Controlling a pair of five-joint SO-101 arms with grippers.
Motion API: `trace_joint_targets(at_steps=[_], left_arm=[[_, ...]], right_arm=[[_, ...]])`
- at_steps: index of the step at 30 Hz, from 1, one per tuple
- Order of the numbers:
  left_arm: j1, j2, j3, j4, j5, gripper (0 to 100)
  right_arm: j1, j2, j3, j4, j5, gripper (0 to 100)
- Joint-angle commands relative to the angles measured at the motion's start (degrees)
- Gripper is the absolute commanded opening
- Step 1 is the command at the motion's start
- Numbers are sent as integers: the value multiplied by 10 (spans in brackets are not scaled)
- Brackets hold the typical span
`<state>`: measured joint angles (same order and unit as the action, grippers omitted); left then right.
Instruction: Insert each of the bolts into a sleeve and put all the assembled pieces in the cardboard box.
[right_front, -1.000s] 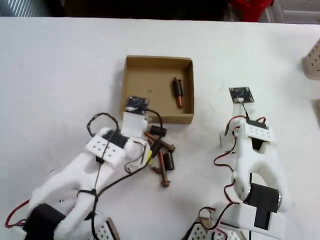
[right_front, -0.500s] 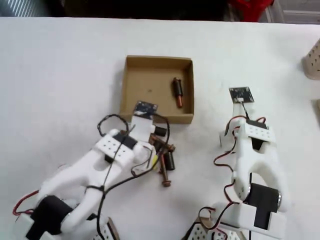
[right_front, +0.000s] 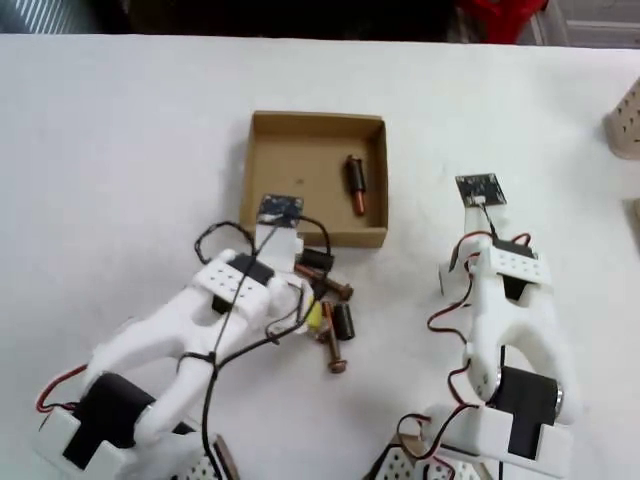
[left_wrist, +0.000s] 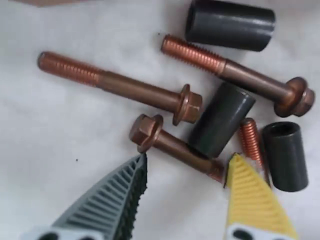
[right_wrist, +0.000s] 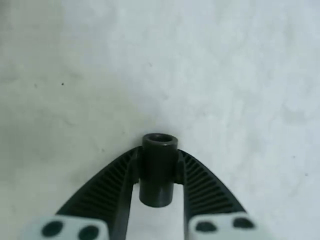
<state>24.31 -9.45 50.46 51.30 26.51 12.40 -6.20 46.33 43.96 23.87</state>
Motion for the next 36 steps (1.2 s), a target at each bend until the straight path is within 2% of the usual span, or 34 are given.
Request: trace_joint_targets(at_steps=[1, 8, 14, 18, 22, 27, 36], left_arm=[[10, -2, -6, -11, 8, 264], [65, -2, 39, -44, 11, 257], [84, -7, 47, -42, 7, 83], [84, -7, 42, -25, -6, 28], [83, -7, 36, -21, -52, 21], [55, -18, 30, -21, -58, 21], [34, -207, 125, -25, -59, 24]], right_arm=[[-2, -5, -19, 2, 9, 17], [-3, -4, -20, 3, 9, 17], [-3, -4, -20, 3, 9, 17], [-3, -4, -20, 3, 9, 17], [-3, -5, -20, 3, 9, 17], [-3, -5, -19, 3, 9, 17], [-3, -5, -19, 3, 9, 17]])
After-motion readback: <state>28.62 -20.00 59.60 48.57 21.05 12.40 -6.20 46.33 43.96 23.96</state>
